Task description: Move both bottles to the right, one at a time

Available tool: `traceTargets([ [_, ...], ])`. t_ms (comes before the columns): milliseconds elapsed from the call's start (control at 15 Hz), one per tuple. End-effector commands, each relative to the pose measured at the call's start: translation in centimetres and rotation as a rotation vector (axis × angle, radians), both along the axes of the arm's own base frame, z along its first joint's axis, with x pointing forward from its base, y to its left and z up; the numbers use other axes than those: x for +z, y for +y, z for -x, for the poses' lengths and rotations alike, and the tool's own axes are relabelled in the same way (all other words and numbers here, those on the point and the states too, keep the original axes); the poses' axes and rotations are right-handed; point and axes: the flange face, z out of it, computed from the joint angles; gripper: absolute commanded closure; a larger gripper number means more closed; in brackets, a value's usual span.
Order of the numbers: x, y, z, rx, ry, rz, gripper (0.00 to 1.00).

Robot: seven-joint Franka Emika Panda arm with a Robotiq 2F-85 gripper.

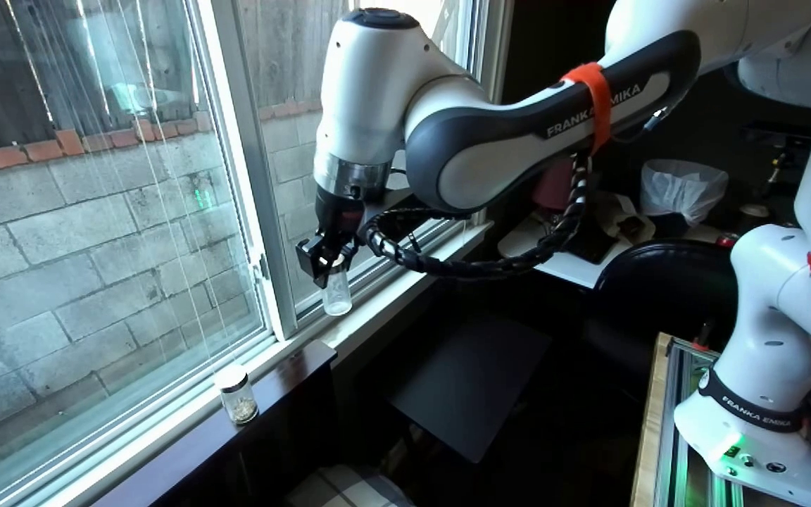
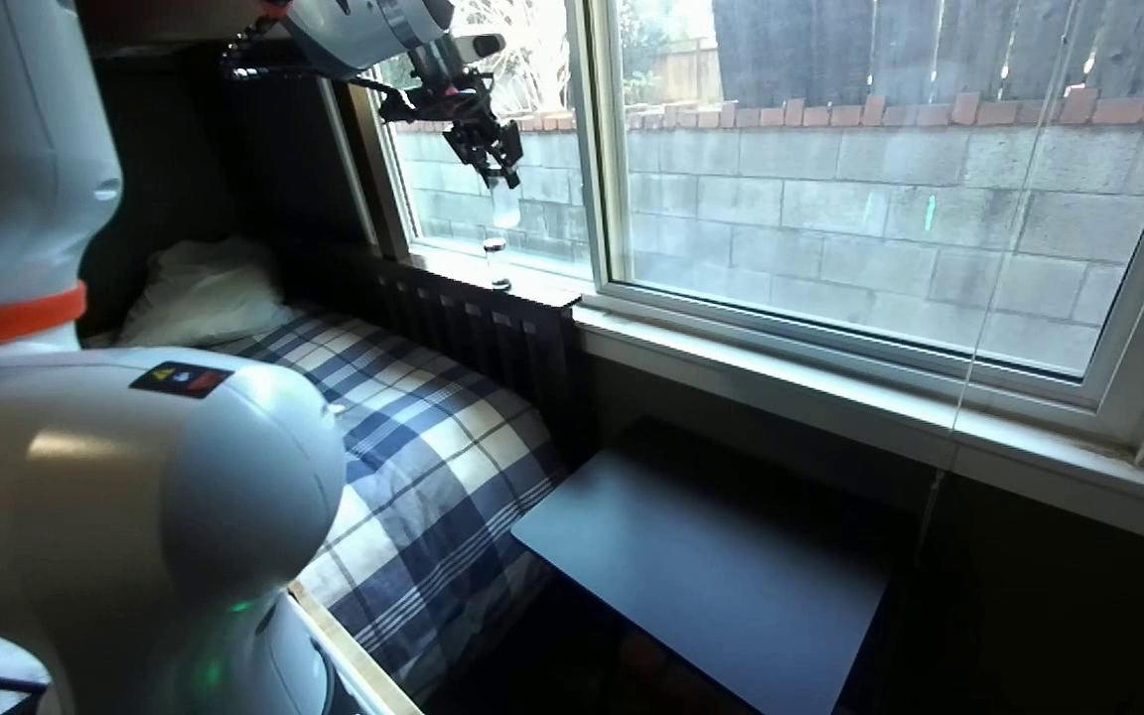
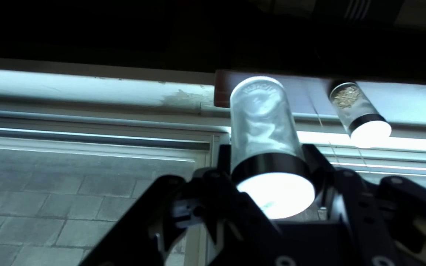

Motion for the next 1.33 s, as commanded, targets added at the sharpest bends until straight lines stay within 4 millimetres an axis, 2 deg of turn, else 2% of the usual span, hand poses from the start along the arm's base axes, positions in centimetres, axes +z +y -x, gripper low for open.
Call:
traceTargets([
  [0,-2.0,-6.1,2.1,-0.021,-0.011,-0.017,0.76],
  [400,-6.9,-19.4,3.0,-0.023,-0.057,-0.030,0.76],
  [467,-6.0,-16.0,1.0,-0.027,-0.039,-0.014,0.51],
  [600,-7.3,-19.4,1.5,-0.034,-0.048,-0.012,0.51],
  [667,-7.4,-20.0,1.7,-0.035,-0.049,-0.011,0.51],
  [867,-7.1,-19.4,2.1,-0.026,-0.053,-0.015,0.51],
  [933,-7.3,-19.5,1.8,-0.027,-0.052,-0.015,0.76],
  [1000,-8.2,-20.0,0.3,-0.030,-0.061,-0.019,0.76],
  [1267,-10.7,-21.9,-3.2,-0.064,-0.059,-0.018,0.76],
])
